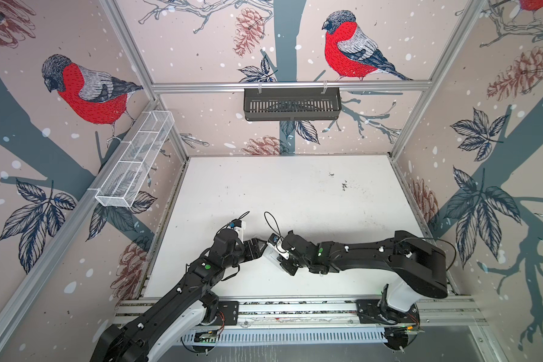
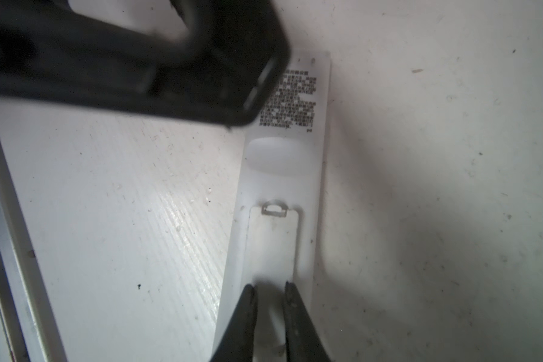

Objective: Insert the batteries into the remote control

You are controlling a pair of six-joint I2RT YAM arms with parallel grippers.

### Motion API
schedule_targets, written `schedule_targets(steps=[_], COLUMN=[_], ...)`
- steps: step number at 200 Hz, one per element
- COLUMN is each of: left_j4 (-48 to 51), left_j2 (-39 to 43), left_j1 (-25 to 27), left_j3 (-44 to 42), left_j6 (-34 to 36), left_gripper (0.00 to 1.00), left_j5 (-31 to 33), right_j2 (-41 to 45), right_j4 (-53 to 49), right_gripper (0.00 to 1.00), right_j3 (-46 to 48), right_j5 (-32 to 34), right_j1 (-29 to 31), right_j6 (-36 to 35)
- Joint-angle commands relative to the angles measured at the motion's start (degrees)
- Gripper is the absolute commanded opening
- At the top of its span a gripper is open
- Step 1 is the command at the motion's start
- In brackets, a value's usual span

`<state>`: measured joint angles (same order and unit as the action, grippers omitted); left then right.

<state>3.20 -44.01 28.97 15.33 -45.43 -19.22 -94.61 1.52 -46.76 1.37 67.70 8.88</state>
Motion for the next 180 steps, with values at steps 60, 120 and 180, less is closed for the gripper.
schedule_targets(steps=[60, 120, 180], left_j4=[-14.17, -19.78, -23.7], left_j2=[-5.04, -12.22, -19.06], left_j1=[1.0, 3.36, 5.29], left_j3=[-2.31, -1.71, -0.26], left_j6=[0.3, 1.31, 1.66], left_gripper=[0.39, 0.31, 0.3], left_j5=[-5.56, -6.23, -7.32], right_j2=[7.23, 18.5, 27.39], right_j4=[-2.54, -2.97, -3.89], right_gripper=[0.22, 0.27, 0.3], right_j3=[1.95, 5.02, 9.65], right_j5=[-1.36, 1.19, 2.18], right_j1=[-0.85, -4.83, -8.59], right_j6=[1.6, 4.95, 6.81])
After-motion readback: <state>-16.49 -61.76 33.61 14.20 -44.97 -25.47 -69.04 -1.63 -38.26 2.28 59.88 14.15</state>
